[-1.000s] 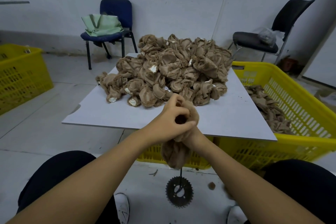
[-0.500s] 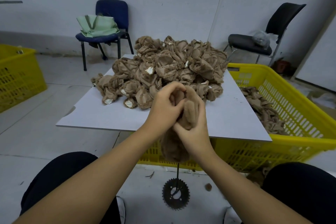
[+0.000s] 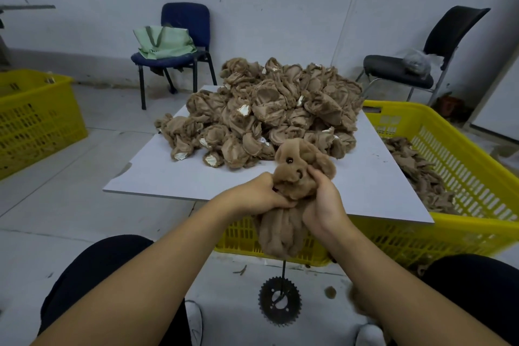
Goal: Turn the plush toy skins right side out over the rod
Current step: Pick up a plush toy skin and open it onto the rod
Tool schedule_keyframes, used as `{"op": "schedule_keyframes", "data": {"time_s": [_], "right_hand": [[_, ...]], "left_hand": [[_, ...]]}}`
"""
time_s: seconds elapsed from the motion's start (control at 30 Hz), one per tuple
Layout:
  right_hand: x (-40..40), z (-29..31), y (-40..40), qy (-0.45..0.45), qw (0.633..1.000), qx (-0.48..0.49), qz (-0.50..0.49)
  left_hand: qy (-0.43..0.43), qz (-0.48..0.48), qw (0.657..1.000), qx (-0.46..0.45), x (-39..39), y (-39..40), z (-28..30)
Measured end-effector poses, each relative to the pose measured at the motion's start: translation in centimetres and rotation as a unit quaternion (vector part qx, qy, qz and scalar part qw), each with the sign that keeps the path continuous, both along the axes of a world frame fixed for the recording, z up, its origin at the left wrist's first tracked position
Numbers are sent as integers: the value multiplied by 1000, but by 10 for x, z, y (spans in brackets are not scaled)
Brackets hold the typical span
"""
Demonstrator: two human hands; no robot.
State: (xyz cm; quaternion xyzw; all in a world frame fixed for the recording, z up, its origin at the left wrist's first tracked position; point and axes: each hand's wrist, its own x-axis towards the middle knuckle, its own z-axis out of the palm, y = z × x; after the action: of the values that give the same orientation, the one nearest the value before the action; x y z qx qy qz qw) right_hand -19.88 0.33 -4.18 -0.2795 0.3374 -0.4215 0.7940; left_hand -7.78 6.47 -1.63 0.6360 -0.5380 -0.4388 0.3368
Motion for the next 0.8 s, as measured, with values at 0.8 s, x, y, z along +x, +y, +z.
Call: {"op": "schedule_keyframes", "data": {"time_s": [0.8], "right_hand": [[-30, -6, -24, 449, 813, -371, 16]], "left_hand": [[-161, 41, 986, 0, 9, 5, 11]]}}
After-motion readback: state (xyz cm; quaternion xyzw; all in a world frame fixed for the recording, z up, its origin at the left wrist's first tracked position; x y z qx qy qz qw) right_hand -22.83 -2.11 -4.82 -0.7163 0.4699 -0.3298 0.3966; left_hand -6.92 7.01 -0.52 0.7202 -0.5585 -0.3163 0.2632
